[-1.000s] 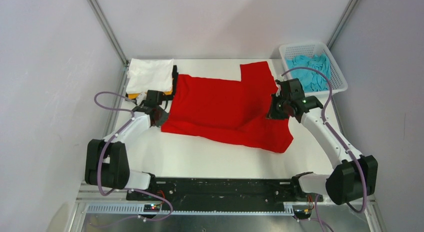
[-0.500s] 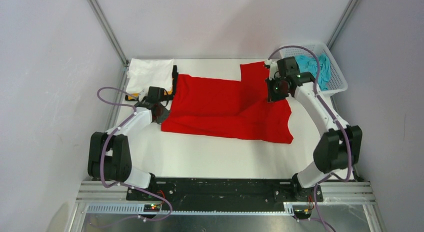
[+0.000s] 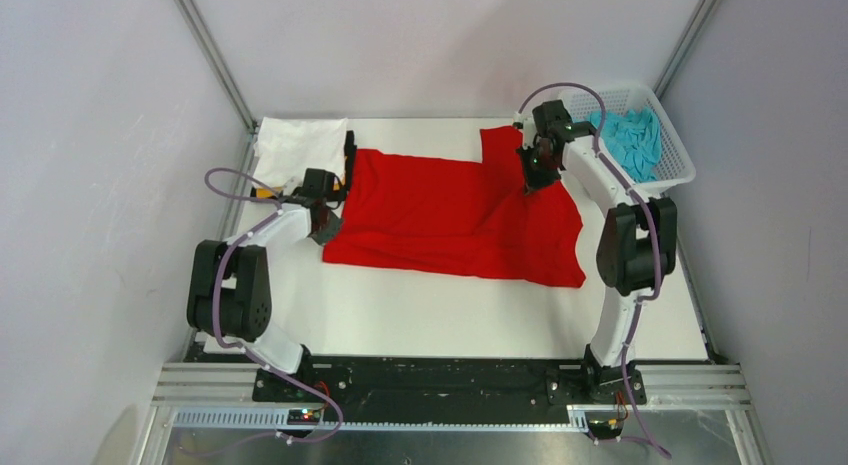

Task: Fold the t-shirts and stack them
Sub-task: Fold the flattened tshirt in 1/3 of the way, then grab the side of the flattened tshirt furthest away from the robot with both arms

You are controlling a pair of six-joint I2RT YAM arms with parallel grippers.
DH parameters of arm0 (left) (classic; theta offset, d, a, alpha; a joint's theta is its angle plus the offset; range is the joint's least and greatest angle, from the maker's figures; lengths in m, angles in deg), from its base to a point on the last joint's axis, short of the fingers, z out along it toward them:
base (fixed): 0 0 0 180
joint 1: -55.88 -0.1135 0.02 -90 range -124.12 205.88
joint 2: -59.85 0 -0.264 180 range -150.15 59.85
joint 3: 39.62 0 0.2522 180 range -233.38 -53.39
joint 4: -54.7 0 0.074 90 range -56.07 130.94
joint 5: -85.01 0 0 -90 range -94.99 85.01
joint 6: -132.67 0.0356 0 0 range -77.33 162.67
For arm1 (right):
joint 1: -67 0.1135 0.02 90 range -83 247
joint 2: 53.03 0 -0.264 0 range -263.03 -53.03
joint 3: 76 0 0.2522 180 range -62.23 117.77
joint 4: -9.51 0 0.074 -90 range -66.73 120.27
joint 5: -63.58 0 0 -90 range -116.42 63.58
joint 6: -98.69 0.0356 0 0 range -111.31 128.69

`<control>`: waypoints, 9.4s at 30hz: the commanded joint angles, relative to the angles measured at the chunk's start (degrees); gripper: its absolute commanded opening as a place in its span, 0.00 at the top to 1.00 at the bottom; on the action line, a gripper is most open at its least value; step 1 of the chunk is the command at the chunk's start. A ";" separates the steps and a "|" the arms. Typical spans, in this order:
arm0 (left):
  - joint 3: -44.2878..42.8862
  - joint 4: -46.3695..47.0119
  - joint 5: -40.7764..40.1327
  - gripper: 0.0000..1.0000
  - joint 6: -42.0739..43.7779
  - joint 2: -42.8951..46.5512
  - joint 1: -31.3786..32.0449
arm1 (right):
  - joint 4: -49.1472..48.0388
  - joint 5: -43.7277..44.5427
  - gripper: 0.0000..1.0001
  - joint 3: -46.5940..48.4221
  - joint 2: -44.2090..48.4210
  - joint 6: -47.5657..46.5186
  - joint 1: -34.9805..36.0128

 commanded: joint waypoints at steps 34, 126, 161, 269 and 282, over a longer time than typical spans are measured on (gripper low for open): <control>-4.30 1.04 1.15 0.00 7.95 7.39 7.08 | -28.68 -8.62 0.01 -24.04 13.10 30.17 -1.48; -1.13 3.57 4.21 0.00 14.09 -6.67 9.95 | -27.52 9.63 0.43 -23.58 2.82 -7.43 8.56; -1.16 3.58 4.67 0.00 14.28 -6.99 10.02 | -37.24 21.90 1.00 -21.58 1.97 -7.77 10.99; -0.57 -21.97 -13.54 0.00 1.53 27.90 28.51 | -22.68 18.46 0.00 -43.67 59.56 36.08 10.42; -19.17 -7.44 -1.79 0.00 12.29 -10.33 1.86 | -39.70 12.47 0.01 -29.25 28.28 25.99 3.26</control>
